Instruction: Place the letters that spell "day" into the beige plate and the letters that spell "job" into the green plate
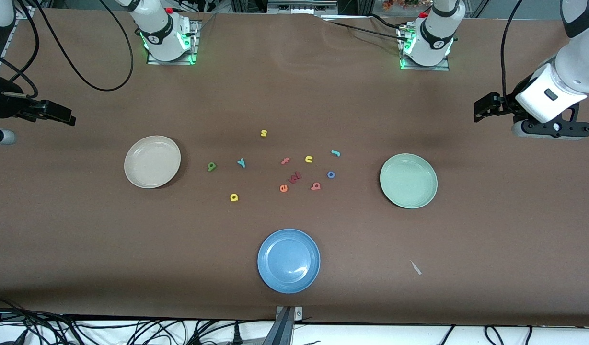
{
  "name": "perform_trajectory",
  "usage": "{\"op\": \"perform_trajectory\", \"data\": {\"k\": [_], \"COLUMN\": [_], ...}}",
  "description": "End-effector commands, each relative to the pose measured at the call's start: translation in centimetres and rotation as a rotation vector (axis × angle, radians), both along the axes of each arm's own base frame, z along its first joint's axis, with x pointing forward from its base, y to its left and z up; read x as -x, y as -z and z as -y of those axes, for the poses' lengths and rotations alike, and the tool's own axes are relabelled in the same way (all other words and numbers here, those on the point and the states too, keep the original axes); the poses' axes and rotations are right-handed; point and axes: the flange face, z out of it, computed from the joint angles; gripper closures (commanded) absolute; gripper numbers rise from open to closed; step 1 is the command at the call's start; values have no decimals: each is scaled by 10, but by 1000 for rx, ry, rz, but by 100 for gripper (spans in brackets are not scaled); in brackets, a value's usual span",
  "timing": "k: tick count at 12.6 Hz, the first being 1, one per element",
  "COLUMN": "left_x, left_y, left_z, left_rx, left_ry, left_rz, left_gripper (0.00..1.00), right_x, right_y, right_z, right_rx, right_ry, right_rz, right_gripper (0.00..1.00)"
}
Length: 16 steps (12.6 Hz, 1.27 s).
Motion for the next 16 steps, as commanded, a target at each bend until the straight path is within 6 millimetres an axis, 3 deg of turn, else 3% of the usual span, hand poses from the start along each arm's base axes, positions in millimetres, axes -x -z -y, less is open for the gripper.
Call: {"op": "perform_trajectory", "data": {"k": [1, 7, 10, 13, 14, 16], "left_x": [2, -3, -3, -13, -10, -13], "left_y": [-1, 7, 9, 31, 33, 57], "left_z": [1, 14, 42, 57, 74, 113], "left_rx": [11, 12, 14, 28, 30, 33], "left_ry": [-3, 32, 83, 109, 139, 191], "left_rz": [-3, -20, -23, -63, -67, -89], "left_gripper": [0, 0, 0, 0, 0, 0], "right_x": [1, 2, 2, 2, 1, 2], "right_y": [-3, -2, -3, -1, -1, 1], "right_z": [1, 2, 3, 1, -1, -6], "right_rx": [-6, -5, 1, 5, 6, 9], "right_ry": [-10, -10, -9, -14, -16, -15], "right_rz": [-3, -13, -12, -13, -11, -17], "right_gripper": [0, 0, 0, 0, 0, 0]}}
